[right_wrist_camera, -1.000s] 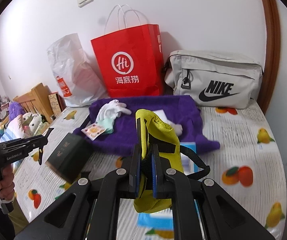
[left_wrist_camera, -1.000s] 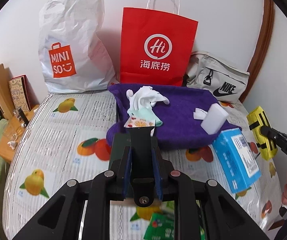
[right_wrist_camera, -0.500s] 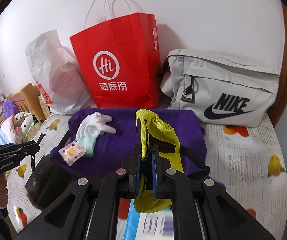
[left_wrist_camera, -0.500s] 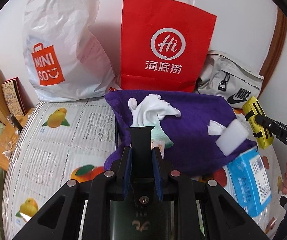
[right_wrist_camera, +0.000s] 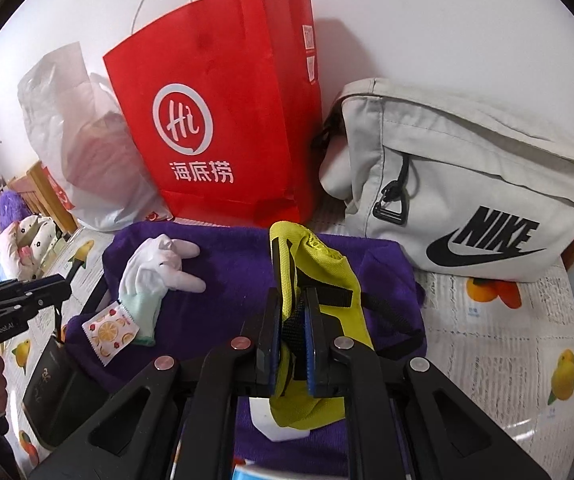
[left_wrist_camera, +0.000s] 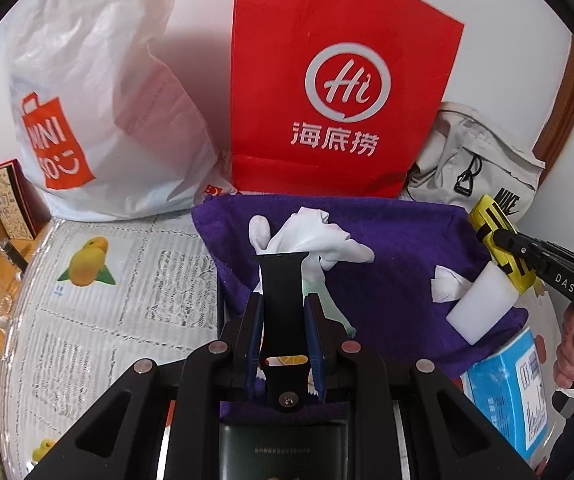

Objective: Organize soft objects
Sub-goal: 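Lay the strap on the towel with the left tool while the right tool lays the yellow pouch there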

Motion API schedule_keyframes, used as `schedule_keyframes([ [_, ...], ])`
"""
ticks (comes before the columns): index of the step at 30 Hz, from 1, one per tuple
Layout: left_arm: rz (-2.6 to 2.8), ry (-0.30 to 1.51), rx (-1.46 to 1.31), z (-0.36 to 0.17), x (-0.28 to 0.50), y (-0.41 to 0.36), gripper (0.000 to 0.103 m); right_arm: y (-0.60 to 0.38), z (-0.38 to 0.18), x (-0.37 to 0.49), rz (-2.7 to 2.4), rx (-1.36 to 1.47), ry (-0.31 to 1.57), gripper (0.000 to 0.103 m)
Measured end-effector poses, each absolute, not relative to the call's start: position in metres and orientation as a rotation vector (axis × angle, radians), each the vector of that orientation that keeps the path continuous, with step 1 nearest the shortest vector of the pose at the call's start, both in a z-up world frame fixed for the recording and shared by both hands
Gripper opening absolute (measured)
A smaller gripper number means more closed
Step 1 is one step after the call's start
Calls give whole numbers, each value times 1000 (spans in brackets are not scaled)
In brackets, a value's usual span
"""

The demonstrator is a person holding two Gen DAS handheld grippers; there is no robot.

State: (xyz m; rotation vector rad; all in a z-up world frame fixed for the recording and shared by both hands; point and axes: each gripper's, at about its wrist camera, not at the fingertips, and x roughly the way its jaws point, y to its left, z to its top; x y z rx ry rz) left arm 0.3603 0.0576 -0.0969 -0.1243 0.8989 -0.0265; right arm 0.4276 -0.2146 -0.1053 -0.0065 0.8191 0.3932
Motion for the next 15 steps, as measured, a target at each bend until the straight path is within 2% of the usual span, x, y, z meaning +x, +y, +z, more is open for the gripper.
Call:
schedule_keyframes([
  [15,-51,970,-132,-122,389,50,20,-217,-119,454,417,30,888,21],
])
